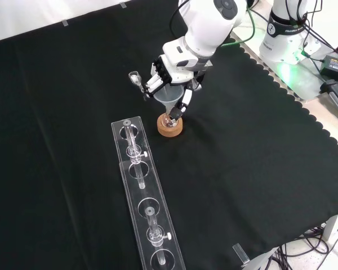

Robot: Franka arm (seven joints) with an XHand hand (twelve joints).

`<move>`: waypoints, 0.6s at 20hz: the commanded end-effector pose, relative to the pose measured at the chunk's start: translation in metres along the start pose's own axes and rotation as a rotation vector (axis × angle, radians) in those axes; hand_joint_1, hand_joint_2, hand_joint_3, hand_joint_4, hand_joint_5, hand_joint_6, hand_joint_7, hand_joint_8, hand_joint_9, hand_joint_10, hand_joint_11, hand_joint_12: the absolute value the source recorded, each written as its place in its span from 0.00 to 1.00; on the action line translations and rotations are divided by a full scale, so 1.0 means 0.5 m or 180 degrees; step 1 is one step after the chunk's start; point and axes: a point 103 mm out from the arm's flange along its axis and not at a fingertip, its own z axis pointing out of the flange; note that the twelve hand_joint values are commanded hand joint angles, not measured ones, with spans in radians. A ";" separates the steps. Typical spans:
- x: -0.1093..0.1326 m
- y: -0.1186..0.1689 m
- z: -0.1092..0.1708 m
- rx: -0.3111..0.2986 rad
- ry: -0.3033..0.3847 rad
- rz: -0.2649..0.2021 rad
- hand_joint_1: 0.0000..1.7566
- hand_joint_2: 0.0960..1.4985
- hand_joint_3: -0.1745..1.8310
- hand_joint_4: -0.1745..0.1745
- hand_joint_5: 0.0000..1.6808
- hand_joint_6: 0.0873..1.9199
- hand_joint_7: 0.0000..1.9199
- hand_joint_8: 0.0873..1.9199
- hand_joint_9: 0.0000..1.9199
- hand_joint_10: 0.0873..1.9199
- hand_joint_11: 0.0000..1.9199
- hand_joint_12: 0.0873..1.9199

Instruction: Place the funnel on the round-bottom flask.

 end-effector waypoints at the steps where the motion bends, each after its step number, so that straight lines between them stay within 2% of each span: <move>1: 0.008 0.001 -0.006 0.0003 0.0064 -0.0025 0.47 0.37 0.24 0.00 0.69 0.49 0.94 0.56 1.00 0.56 1.00 0.55; 5: 0.008 0.005 -0.010 0.0040 0.0203 0.0000 0.37 0.38 0.23 0.00 0.60 0.62 0.93 0.57 1.00 0.54 1.00 0.55; 8: 0.006 0.012 -0.013 0.0104 0.0327 0.0007 0.27 0.38 0.22 0.00 0.58 0.64 0.92 0.58 1.00 0.53 1.00 0.55; 12: 0.006 0.017 -0.009 0.0172 0.0331 -0.0012 0.22 0.38 0.22 0.00 0.56 0.64 0.90 0.59 1.00 0.53 0.99 0.55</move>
